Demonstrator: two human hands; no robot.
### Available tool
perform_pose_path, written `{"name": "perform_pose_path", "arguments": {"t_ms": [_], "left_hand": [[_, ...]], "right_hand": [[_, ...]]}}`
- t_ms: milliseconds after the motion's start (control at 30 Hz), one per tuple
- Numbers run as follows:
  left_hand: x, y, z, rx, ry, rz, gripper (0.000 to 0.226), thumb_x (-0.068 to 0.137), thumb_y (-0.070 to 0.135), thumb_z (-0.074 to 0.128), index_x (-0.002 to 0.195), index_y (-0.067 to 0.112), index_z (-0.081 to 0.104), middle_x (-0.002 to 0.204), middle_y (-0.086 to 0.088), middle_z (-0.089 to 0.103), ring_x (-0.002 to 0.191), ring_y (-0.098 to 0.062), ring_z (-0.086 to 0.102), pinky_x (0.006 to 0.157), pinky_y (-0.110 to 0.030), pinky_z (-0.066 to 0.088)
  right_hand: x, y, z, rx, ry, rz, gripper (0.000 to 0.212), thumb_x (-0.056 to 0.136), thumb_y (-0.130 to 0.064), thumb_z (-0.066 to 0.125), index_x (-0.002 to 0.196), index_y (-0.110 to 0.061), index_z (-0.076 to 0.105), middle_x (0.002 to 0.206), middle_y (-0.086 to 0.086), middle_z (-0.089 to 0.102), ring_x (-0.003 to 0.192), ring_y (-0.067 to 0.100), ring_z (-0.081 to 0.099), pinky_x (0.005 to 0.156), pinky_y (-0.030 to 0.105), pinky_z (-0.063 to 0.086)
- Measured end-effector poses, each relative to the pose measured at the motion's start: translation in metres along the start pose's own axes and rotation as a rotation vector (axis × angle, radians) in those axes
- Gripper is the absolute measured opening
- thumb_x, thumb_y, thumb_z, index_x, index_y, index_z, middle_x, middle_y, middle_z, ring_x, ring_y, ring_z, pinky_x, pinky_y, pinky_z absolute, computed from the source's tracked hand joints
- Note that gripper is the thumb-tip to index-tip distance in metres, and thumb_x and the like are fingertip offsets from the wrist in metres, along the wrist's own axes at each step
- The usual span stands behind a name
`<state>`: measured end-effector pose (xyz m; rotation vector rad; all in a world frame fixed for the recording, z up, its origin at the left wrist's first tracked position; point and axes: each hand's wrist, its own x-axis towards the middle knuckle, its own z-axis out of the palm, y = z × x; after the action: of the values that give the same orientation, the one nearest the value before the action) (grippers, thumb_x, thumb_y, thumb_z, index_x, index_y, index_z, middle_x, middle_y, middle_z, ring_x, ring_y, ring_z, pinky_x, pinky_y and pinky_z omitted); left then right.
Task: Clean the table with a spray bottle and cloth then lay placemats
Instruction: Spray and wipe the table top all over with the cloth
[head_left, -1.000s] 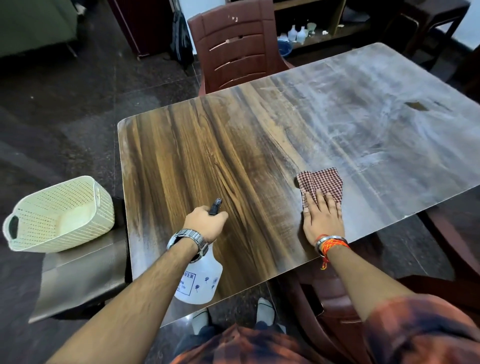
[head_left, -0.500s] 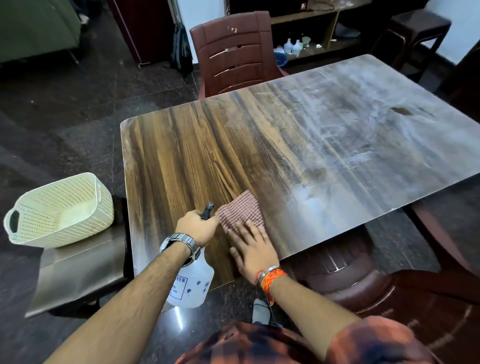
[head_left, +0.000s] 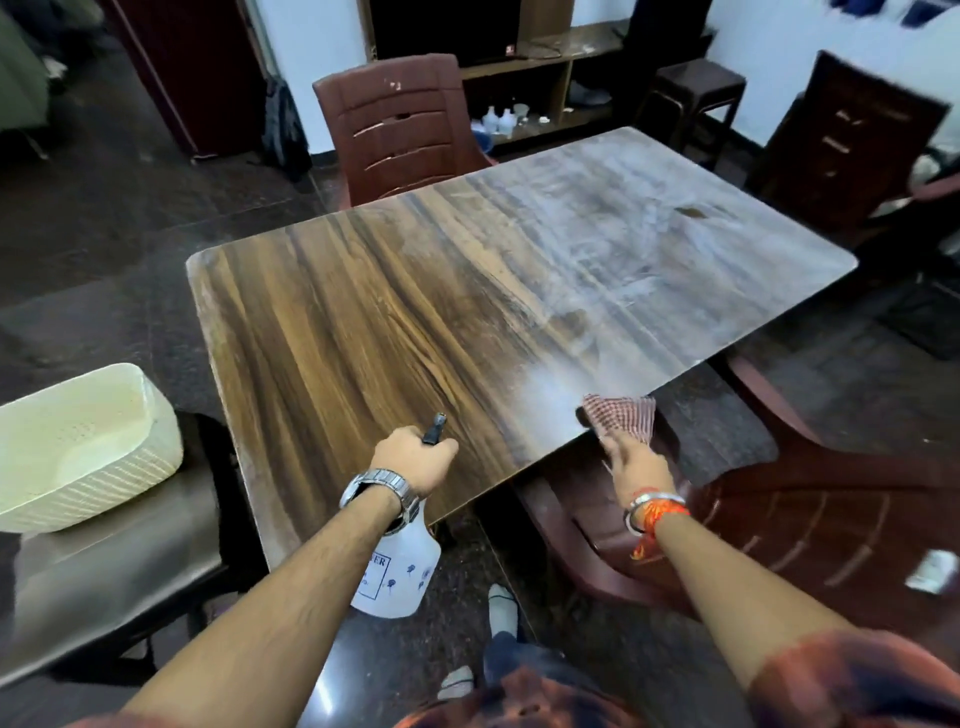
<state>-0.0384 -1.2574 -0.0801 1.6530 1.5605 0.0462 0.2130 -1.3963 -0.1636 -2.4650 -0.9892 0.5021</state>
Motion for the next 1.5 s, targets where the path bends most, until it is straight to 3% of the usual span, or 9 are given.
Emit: {"name": "perform_pose_path", "arguments": {"t_ms": [133,333,433,533,667,867,1067,1167,1500], "left_hand": [[-0.016,0.019,0.031,-0.001,-0.067,0.092,0.026,0.083,0.039,0.060,0.078,0.013,0.059,0.081,-0.009,0.069,0.067,-0.024,0.058,0.057,-0.029,0.040],[-0.053,0.066,0.080,-0.041,-0.105,0.206,0.025,0.081,0.038,0.060,0.070,0.016,0.056,0.077,-0.005,0.065,0.069,-0.025,0.060,0.056,-0.029,0.038],[-0.068,0.091,0.103,-0.024,-0.104,0.243,0.025,0.079,0.037,0.061,0.071,0.015,0.054,0.073,-0.004,0.064,0.061,-0.021,0.057,0.049,-0.027,0.033],[-0.080,0.121,0.132,0.013,-0.092,0.280,0.025,0.077,0.039,0.060,0.070,0.015,0.055,0.076,-0.006,0.066,0.071,-0.028,0.060,0.054,-0.029,0.037],[-0.099,0.172,0.184,0.030,-0.061,0.301,0.026,0.078,0.039,0.061,0.072,0.014,0.061,0.079,-0.010,0.071,0.078,-0.033,0.066,0.068,-0.033,0.050],[-0.123,0.237,0.259,-0.097,0.015,0.259,0.033,0.061,0.047,0.054,0.069,0.015,0.059,0.073,-0.010,0.071,0.075,-0.035,0.070,0.075,-0.042,0.059],[-0.133,0.290,0.302,-0.202,0.053,0.179,0.036,0.067,0.040,0.064,0.083,0.009,0.070,0.067,-0.005,0.069,0.060,-0.025,0.068,0.057,-0.029,0.051],[-0.118,0.316,0.317,-0.272,0.080,0.117,0.032,0.060,0.041,0.065,0.074,0.012,0.068,0.063,-0.004,0.066,0.059,-0.027,0.066,0.057,-0.026,0.046],[-0.008,0.376,0.350,-0.510,0.255,-0.126,0.029,0.067,0.035,0.060,0.068,0.007,0.065,0.061,-0.012,0.066,0.058,-0.031,0.066,0.058,-0.033,0.049]], "right_hand": [[-0.027,0.008,-0.044,0.620,0.184,0.455,0.067,0.080,-0.078,0.040,0.094,-0.019,0.069,0.090,0.013,0.067,0.084,0.030,0.066,0.070,0.031,0.055],[-0.055,0.034,-0.101,1.174,0.149,0.647,0.041,0.104,-0.031,0.032,0.108,-0.005,0.063,0.100,0.016,0.071,0.088,0.019,0.069,0.089,0.028,0.051],[-0.057,0.050,-0.127,1.110,0.178,0.691,0.052,0.102,-0.038,0.033,0.132,0.002,0.048,0.129,0.018,0.056,0.116,0.032,0.056,0.085,0.026,0.049],[-0.055,0.063,-0.151,1.094,0.159,0.736,0.049,0.098,-0.038,0.047,0.120,0.005,0.058,0.098,0.018,0.065,0.083,0.029,0.063,0.042,0.015,0.046],[-0.042,0.089,-0.190,1.069,0.153,0.585,0.039,0.103,-0.030,0.035,0.117,-0.003,0.060,0.113,0.031,0.061,0.100,0.033,0.061,0.066,0.024,0.054],[-0.034,0.131,-0.260,1.093,0.064,0.466,0.042,0.103,-0.033,0.036,0.125,-0.006,0.058,0.101,0.034,0.062,0.065,0.024,0.062,0.030,0.025,0.036],[-0.003,0.160,-0.310,1.031,0.023,0.398,0.042,0.105,-0.028,0.030,0.136,-0.007,0.049,0.136,0.023,0.050,0.118,0.037,0.051,0.058,0.027,0.043],[0.028,0.178,-0.315,0.983,0.008,0.369,0.043,0.104,-0.031,0.031,0.135,-0.010,0.051,0.134,0.010,0.053,0.115,0.028,0.053,0.044,0.008,0.037],[0.131,0.218,-0.340,0.880,-0.110,0.356,0.041,0.102,-0.036,0.036,0.129,-0.015,0.058,0.117,0.014,0.065,0.094,0.037,0.064,0.061,0.035,0.051]]}}
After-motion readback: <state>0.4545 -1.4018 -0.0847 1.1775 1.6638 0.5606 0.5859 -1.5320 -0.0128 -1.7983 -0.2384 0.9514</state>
